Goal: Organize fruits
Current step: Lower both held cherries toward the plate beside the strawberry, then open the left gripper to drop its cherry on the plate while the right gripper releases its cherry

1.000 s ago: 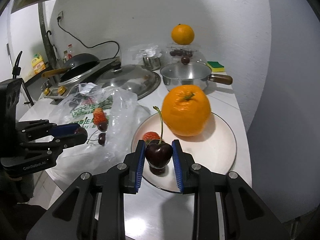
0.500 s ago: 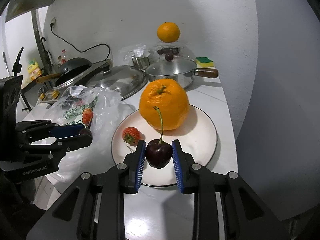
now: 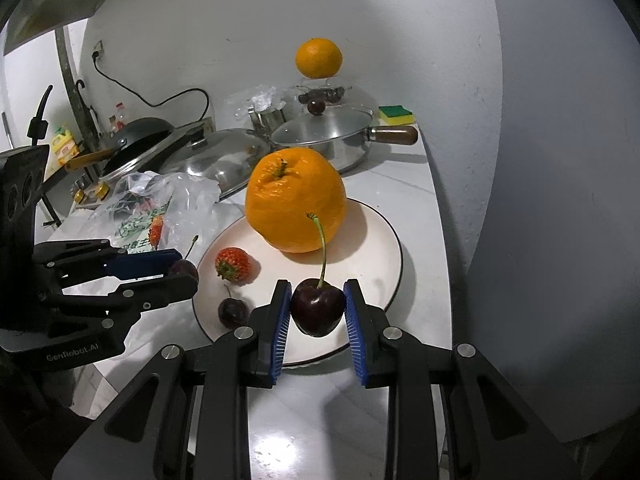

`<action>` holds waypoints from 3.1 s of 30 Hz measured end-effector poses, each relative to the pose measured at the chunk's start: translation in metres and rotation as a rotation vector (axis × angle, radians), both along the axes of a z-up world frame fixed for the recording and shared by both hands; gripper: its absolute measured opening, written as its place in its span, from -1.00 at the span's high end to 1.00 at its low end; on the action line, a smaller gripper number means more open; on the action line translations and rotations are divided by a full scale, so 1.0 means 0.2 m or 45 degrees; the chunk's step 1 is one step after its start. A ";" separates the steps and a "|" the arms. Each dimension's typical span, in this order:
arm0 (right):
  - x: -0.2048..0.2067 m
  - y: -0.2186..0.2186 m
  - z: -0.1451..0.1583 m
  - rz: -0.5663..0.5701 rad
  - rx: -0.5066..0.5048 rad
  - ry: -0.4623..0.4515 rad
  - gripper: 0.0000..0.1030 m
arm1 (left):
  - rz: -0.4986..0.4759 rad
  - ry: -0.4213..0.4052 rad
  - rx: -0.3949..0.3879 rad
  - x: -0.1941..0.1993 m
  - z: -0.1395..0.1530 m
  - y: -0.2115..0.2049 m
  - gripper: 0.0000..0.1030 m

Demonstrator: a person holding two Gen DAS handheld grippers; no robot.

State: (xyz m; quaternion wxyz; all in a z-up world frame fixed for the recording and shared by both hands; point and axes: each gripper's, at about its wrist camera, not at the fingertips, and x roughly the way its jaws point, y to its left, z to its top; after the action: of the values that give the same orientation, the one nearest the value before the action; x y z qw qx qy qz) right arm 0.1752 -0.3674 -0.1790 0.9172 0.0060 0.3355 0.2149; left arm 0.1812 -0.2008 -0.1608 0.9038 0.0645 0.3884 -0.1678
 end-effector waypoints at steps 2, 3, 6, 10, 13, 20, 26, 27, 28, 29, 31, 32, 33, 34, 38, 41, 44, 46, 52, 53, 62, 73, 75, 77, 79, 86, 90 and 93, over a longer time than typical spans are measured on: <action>0.01 -0.01 -0.01 0.001 0.002 0.006 0.44 | -0.008 0.006 -0.002 0.01 -0.01 -0.02 0.44; 0.01 -0.02 -0.01 0.002 0.002 0.007 0.44 | -0.014 0.010 -0.002 0.02 -0.01 -0.03 0.44; 0.02 -0.03 -0.02 0.001 0.003 0.015 0.44 | -0.034 0.015 -0.005 0.03 -0.03 -0.06 0.44; 0.04 -0.04 -0.03 0.006 0.006 0.025 0.44 | -0.061 0.028 -0.006 0.06 -0.05 -0.11 0.44; 0.04 -0.05 -0.04 0.006 0.007 0.026 0.44 | -0.076 0.042 -0.001 0.08 -0.07 -0.14 0.44; 0.06 -0.06 -0.07 0.019 0.019 0.046 0.44 | -0.117 0.077 0.000 0.11 -0.11 -0.19 0.44; 0.07 -0.04 -0.08 0.037 0.024 0.045 0.44 | -0.143 0.120 -0.002 0.11 -0.15 -0.20 0.41; 0.07 -0.04 -0.08 0.037 0.023 0.046 0.44 | -0.145 0.127 -0.005 0.11 -0.15 -0.20 0.41; 0.07 -0.03 -0.08 0.038 0.023 0.048 0.44 | -0.145 0.132 -0.007 0.11 -0.16 -0.20 0.41; 0.07 -0.03 -0.08 0.040 0.022 0.050 0.44 | -0.145 0.133 -0.008 0.11 -0.16 -0.20 0.41; 0.07 -0.02 -0.08 0.043 0.017 0.052 0.44 | -0.134 0.134 -0.005 0.11 -0.15 -0.19 0.41; 0.07 -0.02 -0.09 0.045 0.015 0.053 0.45 | -0.131 0.134 -0.006 0.11 -0.15 -0.19 0.39; 0.07 -0.01 -0.09 0.047 0.014 0.053 0.45 | -0.131 0.136 -0.008 0.12 -0.15 -0.18 0.36; 0.07 -0.01 -0.09 0.049 0.011 0.054 0.44 | -0.131 0.136 -0.009 0.11 -0.15 -0.18 0.36; 0.08 0.02 -0.09 0.060 -0.003 0.059 0.44 | -0.127 0.130 -0.020 0.11 -0.14 -0.16 0.34; 0.07 0.04 -0.09 0.069 -0.013 0.066 0.44 | -0.112 0.118 -0.031 0.11 -0.12 -0.14 0.30; 0.07 0.06 -0.10 0.068 -0.017 0.074 0.44 | -0.082 0.101 -0.025 0.11 -0.11 -0.11 0.02; 0.07 0.07 -0.10 0.066 -0.023 0.081 0.44 | -0.064 0.098 -0.041 0.10 -0.10 -0.08 -0.06; 0.07 0.10 -0.11 0.063 -0.052 0.103 0.44 | -0.041 0.085 -0.056 0.09 -0.08 -0.03 -0.06; 0.07 0.10 -0.11 0.059 -0.061 0.104 0.44 | -0.039 0.082 -0.061 0.09 -0.07 -0.02 -0.06; 0.08 0.15 -0.13 0.036 -0.119 0.131 0.44 | -0.022 0.073 -0.087 0.06 -0.06 0.04 -0.07; 0.06 0.18 -0.11 -0.017 -0.146 0.141 0.18 | -0.019 0.057 -0.117 0.01 -0.03 0.10 -0.07; 0.05 0.19 -0.11 -0.019 -0.154 0.138 0.18 | -0.018 0.048 -0.124 0.00 -0.02 0.11 -0.07; 0.04 0.20 -0.10 -0.021 -0.161 0.132 0.18 | -0.015 0.041 -0.130 -0.01 -0.01 0.13 -0.07; 0.03 0.21 -0.08 -0.027 -0.161 0.123 0.18 | -0.010 0.034 -0.137 -0.02 -0.01 0.15 -0.07; -0.01 0.27 -0.02 -0.036 -0.145 0.085 0.18 | 0.006 0.016 -0.149 -0.07 0.02 0.23 -0.08; -0.03 0.32 0.00 -0.017 -0.156 0.072 0.18 | 0.013 0.007 -0.158 -0.10 0.03 0.27 -0.08; -0.05 0.36 0.02 -0.006 -0.163 0.062 0.18 | 0.024 0.001 -0.165 -0.13 0.04 0.31 -0.08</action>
State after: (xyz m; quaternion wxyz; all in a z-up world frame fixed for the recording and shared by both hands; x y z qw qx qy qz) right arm 0.1651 -0.2951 -0.1757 0.9077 -0.0466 0.3708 0.1908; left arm 0.1561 -0.1388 -0.1527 0.9075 0.0020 0.3776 -0.1842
